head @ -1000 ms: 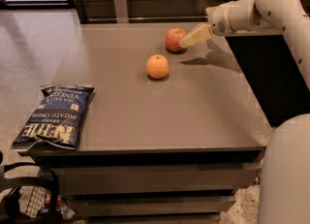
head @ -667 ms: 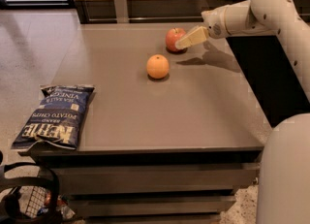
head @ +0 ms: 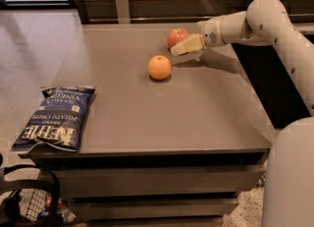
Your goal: Move apple near blue chip bag
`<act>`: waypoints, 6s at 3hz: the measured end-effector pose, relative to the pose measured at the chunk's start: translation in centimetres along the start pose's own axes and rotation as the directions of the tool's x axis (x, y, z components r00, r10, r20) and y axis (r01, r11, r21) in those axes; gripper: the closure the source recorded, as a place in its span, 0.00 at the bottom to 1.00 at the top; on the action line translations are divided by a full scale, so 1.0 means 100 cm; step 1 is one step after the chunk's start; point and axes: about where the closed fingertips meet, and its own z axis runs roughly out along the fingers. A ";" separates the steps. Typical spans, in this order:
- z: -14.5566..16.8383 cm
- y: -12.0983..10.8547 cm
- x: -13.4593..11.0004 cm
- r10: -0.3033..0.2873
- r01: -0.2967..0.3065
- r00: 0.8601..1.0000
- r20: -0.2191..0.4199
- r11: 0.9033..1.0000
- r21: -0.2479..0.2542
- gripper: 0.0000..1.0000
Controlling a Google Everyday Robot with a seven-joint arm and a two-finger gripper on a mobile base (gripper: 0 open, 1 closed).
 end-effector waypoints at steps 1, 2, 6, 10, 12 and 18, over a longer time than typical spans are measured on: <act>0.007 0.002 0.003 0.019 -0.019 1.000 0.015 1.000 -0.013 0.00; 0.020 0.006 -0.002 0.023 -0.021 0.999 0.042 0.999 -0.036 0.00; 0.049 0.016 -0.005 0.031 -0.026 0.998 0.062 0.996 -0.088 0.82; -0.015 0.042 -0.050 -0.087 0.094 0.994 0.072 0.990 -0.105 1.00; -0.064 0.083 -0.072 -0.145 0.155 0.987 0.075 0.976 -0.152 1.00; -0.018 0.312 -0.024 -0.161 0.186 0.983 0.094 0.878 -0.440 1.00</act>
Offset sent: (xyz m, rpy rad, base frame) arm 0.0135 0.0264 -0.0035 0.0887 -0.0086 0.0396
